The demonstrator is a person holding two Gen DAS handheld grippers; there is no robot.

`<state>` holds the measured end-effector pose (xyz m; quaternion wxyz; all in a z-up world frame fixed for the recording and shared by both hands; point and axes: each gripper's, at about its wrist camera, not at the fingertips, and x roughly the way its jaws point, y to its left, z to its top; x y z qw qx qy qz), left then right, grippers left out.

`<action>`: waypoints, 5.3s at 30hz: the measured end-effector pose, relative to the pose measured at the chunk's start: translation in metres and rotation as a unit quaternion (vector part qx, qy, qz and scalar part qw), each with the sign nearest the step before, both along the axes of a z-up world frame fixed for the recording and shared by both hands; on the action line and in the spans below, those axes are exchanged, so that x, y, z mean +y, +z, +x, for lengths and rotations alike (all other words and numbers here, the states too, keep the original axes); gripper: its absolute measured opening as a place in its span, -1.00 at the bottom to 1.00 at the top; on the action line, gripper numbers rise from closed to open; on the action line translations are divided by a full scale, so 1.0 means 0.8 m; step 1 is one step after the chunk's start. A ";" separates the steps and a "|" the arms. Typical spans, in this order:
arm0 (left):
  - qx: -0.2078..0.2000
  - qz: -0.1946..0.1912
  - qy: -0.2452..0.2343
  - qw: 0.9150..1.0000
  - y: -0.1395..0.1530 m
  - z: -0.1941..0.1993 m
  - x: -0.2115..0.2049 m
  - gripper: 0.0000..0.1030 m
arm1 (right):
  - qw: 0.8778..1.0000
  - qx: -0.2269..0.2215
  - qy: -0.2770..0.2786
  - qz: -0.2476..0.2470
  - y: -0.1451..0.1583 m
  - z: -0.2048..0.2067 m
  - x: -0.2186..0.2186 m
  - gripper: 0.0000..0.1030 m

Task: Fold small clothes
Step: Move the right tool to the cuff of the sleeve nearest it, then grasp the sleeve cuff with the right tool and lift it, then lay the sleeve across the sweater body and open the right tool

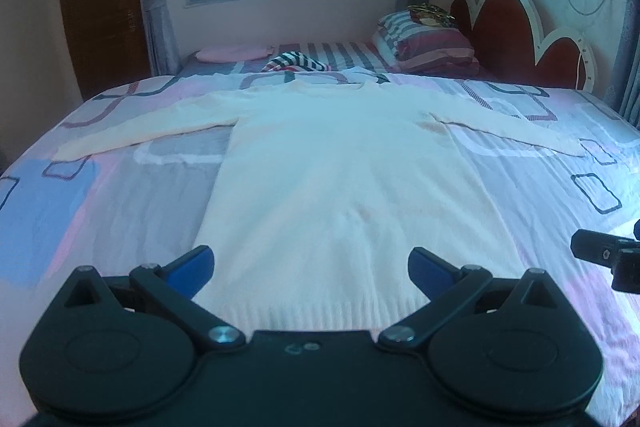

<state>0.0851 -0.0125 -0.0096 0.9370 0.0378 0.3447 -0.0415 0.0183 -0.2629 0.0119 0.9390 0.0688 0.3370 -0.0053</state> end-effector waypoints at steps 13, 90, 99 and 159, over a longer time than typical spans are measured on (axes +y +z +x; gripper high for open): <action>0.013 0.001 0.013 1.000 -0.018 0.116 0.001 0.99 | 0.999 0.018 -0.029 -0.007 -0.024 0.112 -0.041 1.00; 0.012 0.013 0.076 0.997 -0.075 0.379 0.068 0.99 | 0.986 -0.040 -0.076 0.143 -0.121 0.480 -0.113 -0.98; 0.010 -0.039 0.066 0.997 -0.073 0.371 0.087 0.99 | 0.989 -0.017 0.025 0.144 -0.139 0.513 0.018 -0.97; 0.039 -0.109 0.027 0.993 -0.132 0.484 0.102 -0.87 | 0.971 -0.037 -0.136 0.191 -0.162 0.470 -0.085 -0.57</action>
